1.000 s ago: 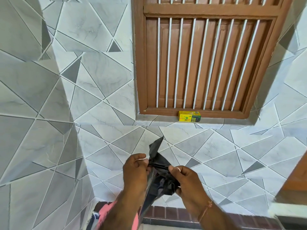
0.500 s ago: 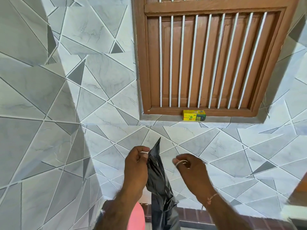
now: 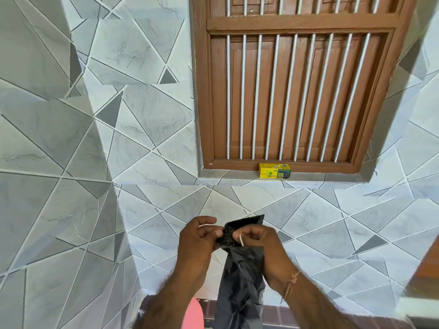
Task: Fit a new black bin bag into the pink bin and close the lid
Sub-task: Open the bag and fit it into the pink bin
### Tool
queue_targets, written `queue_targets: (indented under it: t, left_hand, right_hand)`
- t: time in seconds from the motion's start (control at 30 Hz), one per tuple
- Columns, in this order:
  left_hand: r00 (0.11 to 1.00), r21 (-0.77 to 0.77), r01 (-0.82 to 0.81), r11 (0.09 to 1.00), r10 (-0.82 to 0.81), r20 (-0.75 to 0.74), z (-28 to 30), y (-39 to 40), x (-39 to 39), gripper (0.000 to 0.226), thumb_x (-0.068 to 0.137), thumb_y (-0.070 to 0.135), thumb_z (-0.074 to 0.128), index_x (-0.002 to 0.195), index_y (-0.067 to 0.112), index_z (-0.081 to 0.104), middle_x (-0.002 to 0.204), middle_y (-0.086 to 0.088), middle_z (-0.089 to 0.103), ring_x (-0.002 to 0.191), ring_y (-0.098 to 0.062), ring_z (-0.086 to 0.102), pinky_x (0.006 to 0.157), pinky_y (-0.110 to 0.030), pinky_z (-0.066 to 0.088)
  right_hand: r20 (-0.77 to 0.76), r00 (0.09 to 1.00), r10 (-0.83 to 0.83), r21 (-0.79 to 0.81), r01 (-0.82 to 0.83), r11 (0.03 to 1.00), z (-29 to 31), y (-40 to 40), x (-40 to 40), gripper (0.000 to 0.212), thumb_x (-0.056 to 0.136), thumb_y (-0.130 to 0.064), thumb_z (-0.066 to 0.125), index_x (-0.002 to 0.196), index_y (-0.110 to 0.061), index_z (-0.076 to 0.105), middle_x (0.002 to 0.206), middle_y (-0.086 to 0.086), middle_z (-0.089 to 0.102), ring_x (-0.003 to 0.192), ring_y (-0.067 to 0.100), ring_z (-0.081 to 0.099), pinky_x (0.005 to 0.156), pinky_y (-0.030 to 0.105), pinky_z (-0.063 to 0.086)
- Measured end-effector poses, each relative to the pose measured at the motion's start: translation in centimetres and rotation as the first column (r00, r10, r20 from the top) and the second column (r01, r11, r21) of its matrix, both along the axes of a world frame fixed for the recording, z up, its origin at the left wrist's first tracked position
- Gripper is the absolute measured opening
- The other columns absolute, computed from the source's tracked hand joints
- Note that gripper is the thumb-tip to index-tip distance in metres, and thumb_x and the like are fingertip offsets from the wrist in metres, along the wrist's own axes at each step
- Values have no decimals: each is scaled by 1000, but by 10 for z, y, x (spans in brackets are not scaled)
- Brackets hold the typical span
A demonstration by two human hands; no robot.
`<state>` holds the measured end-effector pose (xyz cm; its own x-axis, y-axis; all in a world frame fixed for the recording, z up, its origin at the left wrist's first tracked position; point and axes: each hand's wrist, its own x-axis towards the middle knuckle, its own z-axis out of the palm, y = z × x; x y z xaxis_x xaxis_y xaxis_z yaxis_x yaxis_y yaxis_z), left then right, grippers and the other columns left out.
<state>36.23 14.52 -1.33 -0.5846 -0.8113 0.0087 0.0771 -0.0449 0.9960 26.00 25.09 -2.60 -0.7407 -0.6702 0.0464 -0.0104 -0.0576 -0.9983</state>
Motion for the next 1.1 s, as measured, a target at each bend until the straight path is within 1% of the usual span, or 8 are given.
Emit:
queue_targets:
  t: [0.17, 0.27, 0.37, 0.47, 0.57, 0.73, 0.93, 1.1]
  left_hand:
    - [985, -277, 2, 961, 46, 168, -10, -13, 7, 26, 83, -15, 53, 78, 9, 63, 76, -5, 71, 69, -12, 68, 62, -18, 55]
    - [839, -686, 193, 702, 244, 486, -17, -30, 12, 33, 85, -3, 57, 70, 25, 64, 76, 4, 67, 76, -12, 63, 77, -29, 56]
    - [695, -791, 274, 547, 456, 556, -14, -36, 18, 14, 91, 14, 58, 97, 18, 71, 96, -3, 71, 94, -20, 61, 86, -31, 54]
    - [739, -799, 204, 566, 446, 505, -17, -36, 13, 21, 87, 7, 58, 101, 16, 72, 99, -4, 73, 96, -25, 62, 88, -36, 54]
    - [858, -724, 86, 684, 319, 403, -14, -29, 10, 30, 84, -2, 52, 99, 15, 72, 101, -3, 72, 96, -22, 64, 90, -36, 54]
    - [969, -687, -1, 727, 171, 180, 0, -7, 12, 15, 86, 16, 65, 79, 29, 65, 85, 12, 69, 82, -5, 64, 78, -20, 51]
    - [987, -673, 39, 738, 78, 142, 3, -3, 11, 34, 82, 3, 68, 69, 33, 58, 77, 17, 64, 79, -1, 63, 67, -4, 47]
    - [856, -791, 421, 443, 93, 508, -4, -26, 24, 22, 85, 9, 60, 99, 25, 64, 102, 7, 53, 92, -11, 57, 83, -18, 49]
  right_hand:
    - [-74, 979, -189, 80, 195, 978, -5, 9, -13, 15, 86, 1, 61, 77, -2, 71, 65, 10, 68, 54, 14, 57, 50, 25, 46]
    - [-384, 869, -312, 150, 392, 908, -8, 24, -33, 18, 86, -2, 60, 71, -9, 67, 57, -4, 64, 53, 9, 54, 54, 17, 43]
    - [-641, 727, -248, 198, 468, 861, -15, 39, -47, 28, 86, -6, 64, 63, -21, 60, 60, -8, 63, 60, 5, 57, 56, 11, 38]
    - [-678, 717, -163, 250, 433, 866, -29, 43, -49, 38, 84, -1, 63, 62, -31, 57, 66, -12, 63, 67, 7, 59, 61, 13, 38]
    - [-671, 741, -30, 386, 383, 839, -30, 46, -49, 36, 82, 9, 54, 104, -15, 70, 97, 2, 68, 96, 26, 64, 83, 21, 46]
    - [-876, 444, -189, 55, 481, 875, 0, 37, -41, 29, 85, -8, 62, 113, -10, 66, 112, 8, 68, 106, 27, 61, 98, 33, 44]
    - [-738, 650, 179, 313, 95, 945, 17, -4, -23, 44, 83, -17, 66, 124, -30, 58, 114, -9, 63, 105, 11, 57, 98, 25, 46]
    - [-693, 703, 160, 355, 140, 924, 12, -3, -37, 30, 73, 3, 52, 84, -21, 68, 82, 4, 72, 80, 23, 65, 79, 39, 55]
